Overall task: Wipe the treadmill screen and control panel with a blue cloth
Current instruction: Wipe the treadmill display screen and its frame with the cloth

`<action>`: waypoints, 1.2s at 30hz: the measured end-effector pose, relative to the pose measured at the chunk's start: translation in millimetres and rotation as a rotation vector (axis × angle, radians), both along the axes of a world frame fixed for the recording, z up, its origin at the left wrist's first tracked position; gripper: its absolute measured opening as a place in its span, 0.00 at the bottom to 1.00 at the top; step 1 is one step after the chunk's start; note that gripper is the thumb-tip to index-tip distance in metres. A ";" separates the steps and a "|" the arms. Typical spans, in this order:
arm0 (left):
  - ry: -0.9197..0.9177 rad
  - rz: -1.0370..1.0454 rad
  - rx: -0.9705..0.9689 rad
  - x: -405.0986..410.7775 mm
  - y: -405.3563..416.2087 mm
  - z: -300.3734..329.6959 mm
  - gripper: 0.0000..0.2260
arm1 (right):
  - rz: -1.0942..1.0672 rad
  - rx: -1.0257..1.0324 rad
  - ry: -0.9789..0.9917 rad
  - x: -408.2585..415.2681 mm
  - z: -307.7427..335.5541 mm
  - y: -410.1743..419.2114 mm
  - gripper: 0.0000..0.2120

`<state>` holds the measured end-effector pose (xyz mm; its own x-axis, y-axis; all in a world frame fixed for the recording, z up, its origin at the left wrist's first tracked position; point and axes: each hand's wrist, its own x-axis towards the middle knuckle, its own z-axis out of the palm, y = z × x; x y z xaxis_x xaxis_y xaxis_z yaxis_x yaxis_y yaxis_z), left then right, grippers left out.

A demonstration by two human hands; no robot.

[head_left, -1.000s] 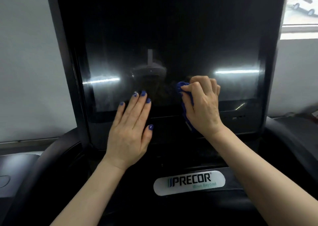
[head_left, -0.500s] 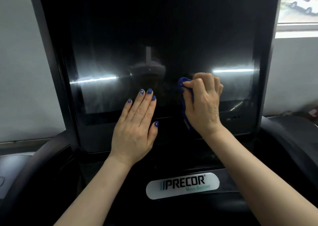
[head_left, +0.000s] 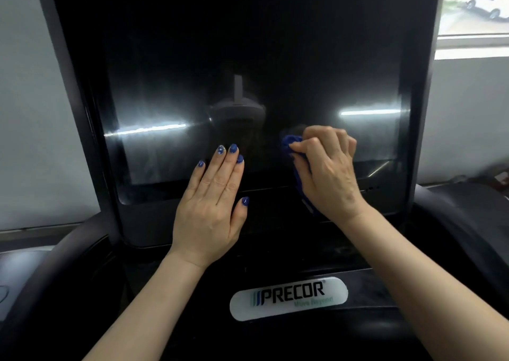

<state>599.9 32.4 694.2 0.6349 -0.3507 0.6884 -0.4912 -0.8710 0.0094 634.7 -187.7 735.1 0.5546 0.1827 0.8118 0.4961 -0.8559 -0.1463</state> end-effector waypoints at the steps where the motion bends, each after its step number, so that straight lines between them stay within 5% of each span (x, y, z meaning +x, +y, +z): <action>1: -0.002 -0.002 0.000 0.2 0.1 -0.1 0.24 | 0.009 -0.008 -0.001 -0.4 -0.6 -8.8 0.05; 7: 0.017 -0.015 -0.023 -1.7 -1.8 1.6 0.23 | -0.111 0.147 -0.005 3.9 -1.5 -11.7 0.06; 36: -0.010 -0.012 -0.010 9.0 -50.8 5.1 0.24 | -0.038 0.066 0.006 7.7 7.6 -60.5 0.05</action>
